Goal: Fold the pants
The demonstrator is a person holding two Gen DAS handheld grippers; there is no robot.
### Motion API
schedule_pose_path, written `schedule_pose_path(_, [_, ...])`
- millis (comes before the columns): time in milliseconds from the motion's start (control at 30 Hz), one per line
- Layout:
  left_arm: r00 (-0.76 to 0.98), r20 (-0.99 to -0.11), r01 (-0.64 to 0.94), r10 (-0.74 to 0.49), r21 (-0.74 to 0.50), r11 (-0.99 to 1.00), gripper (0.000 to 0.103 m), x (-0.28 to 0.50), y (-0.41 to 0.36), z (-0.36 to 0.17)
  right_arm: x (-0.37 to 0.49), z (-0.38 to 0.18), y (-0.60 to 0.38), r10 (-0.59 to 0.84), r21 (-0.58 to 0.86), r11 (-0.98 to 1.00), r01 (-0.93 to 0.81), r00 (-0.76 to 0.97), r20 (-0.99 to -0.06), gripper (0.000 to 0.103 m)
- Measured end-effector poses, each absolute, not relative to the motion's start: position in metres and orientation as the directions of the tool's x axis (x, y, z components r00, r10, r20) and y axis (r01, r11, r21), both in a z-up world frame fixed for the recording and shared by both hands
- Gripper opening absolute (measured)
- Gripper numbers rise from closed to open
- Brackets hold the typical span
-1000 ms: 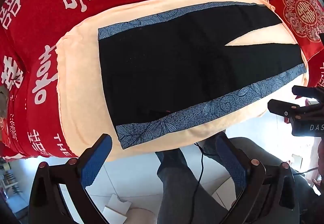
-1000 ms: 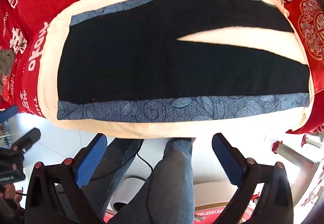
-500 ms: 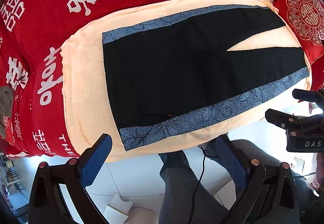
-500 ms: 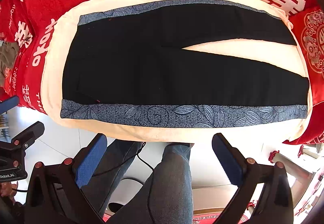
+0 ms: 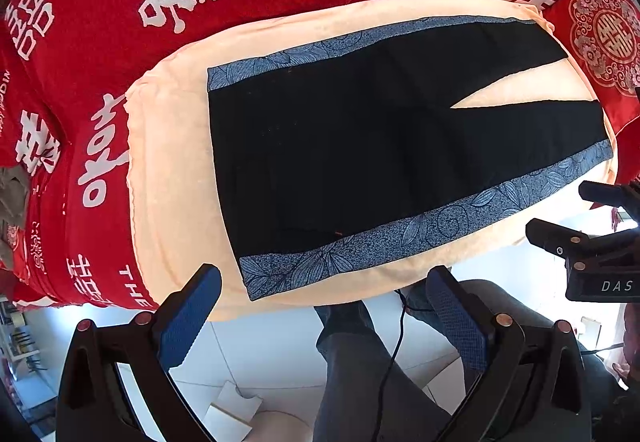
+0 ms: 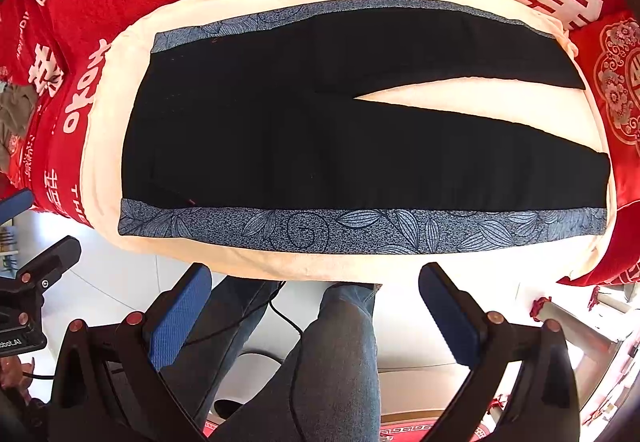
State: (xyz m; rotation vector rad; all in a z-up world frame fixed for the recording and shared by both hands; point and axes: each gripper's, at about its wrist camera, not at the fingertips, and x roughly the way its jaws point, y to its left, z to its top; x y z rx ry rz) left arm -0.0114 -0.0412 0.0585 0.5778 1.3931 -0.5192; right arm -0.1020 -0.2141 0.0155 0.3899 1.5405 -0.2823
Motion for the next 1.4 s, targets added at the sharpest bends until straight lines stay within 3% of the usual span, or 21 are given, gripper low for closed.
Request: schedule_pose_path(1400, [0.115,-0.993,0.639,0.016,0.086,0.764,0.103,-0.0140,-0.0465,0.0605,-0.1033,0.0121,-0.2121,0.066,0.066,0.920,0.387,0.012,-0.998,0.103])
